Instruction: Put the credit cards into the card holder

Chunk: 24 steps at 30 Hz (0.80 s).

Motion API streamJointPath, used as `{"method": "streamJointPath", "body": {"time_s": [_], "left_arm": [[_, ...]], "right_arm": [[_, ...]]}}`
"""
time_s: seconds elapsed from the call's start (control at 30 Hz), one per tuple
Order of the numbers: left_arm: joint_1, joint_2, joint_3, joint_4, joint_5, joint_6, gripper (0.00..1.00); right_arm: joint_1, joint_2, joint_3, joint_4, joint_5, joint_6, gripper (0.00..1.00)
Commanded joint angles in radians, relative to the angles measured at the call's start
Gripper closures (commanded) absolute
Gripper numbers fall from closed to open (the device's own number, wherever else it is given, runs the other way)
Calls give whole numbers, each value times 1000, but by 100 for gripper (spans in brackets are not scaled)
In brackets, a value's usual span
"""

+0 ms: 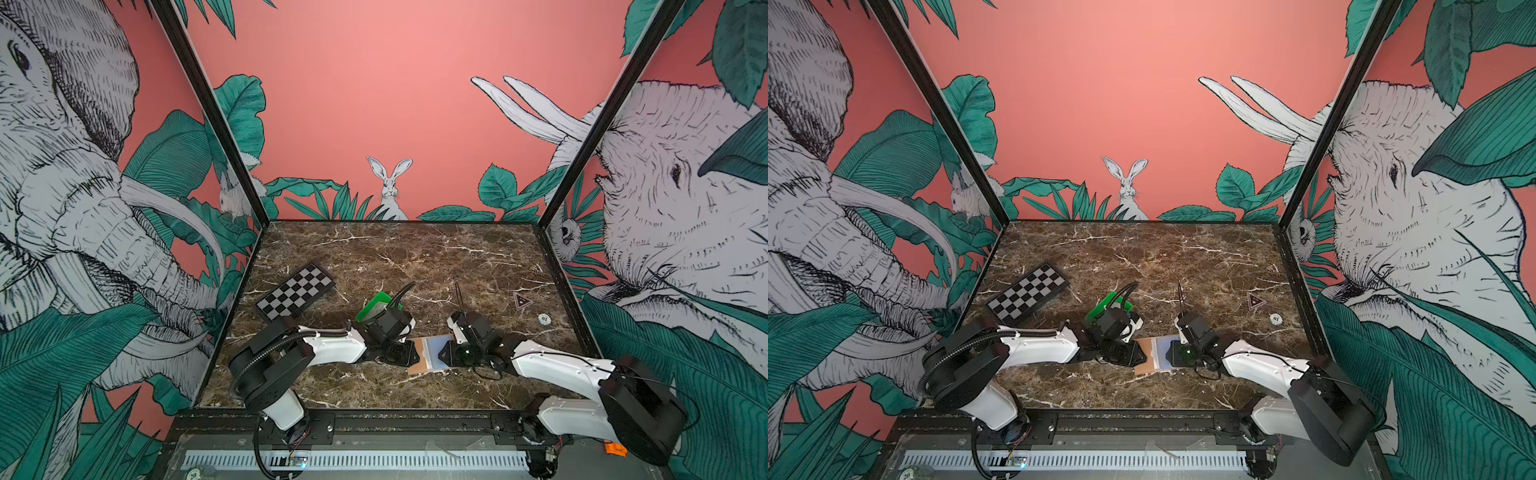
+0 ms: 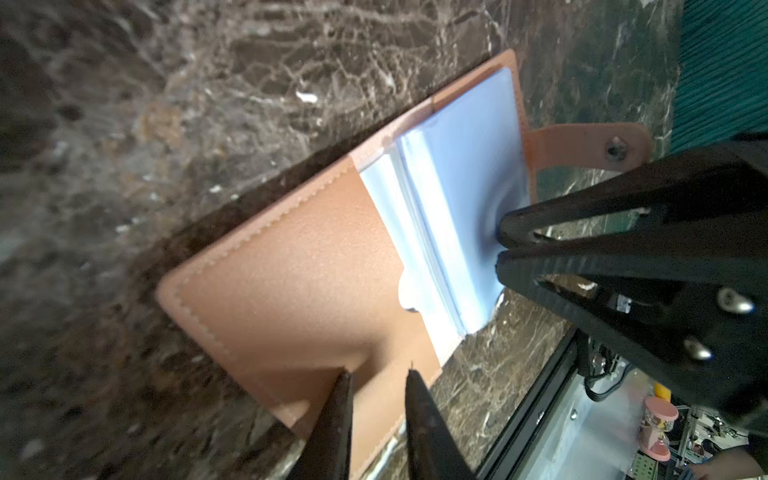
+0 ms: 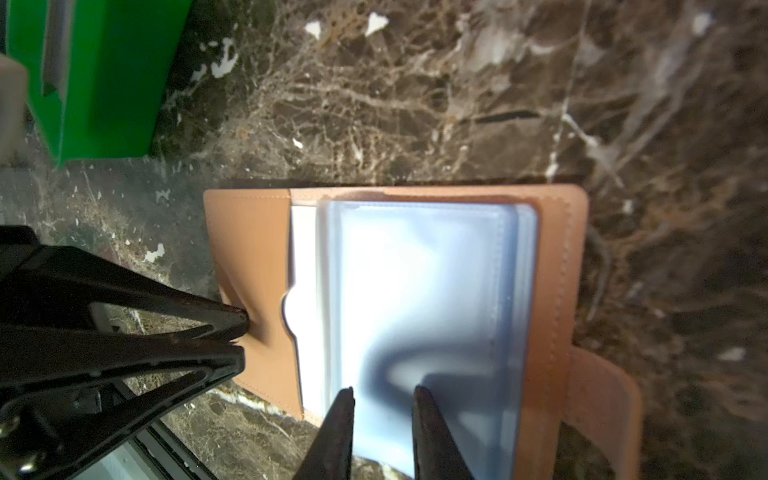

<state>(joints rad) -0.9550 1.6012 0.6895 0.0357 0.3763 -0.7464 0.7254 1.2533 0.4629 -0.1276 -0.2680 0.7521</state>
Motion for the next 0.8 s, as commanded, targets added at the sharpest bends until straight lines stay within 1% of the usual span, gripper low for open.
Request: {"method": "streamJointPath", "body": {"time_s": [0.0, 0.2, 0.27, 0.37, 0.47, 0.57, 0.77], "left_arm": [[-5, 7, -13, -11, -21, 9, 75], [-5, -13, -24, -6, -40, 13, 75], [-5, -15, -24, 3, -40, 12, 75], [-5, -19, -30, 30, -39, 2, 75], [-5, -25, -31, 50, -35, -5, 75], [-6, -33, -30, 56, -39, -3, 75], [-5, -69, -2, 50, -41, 12, 75]], "right_arm": [[5, 32, -5, -57, 66, 4, 76], [3, -32, -4, -26, 44, 0, 76], [4, -48, -16, -7, 61, 3, 75], [4, -42, -13, -20, 99, 13, 76], [3, -4, 18, -93, 144, 17, 76], [5, 12, 17, -83, 141, 21, 76], [5, -33, 33, -53, 140, 4, 76]]}}
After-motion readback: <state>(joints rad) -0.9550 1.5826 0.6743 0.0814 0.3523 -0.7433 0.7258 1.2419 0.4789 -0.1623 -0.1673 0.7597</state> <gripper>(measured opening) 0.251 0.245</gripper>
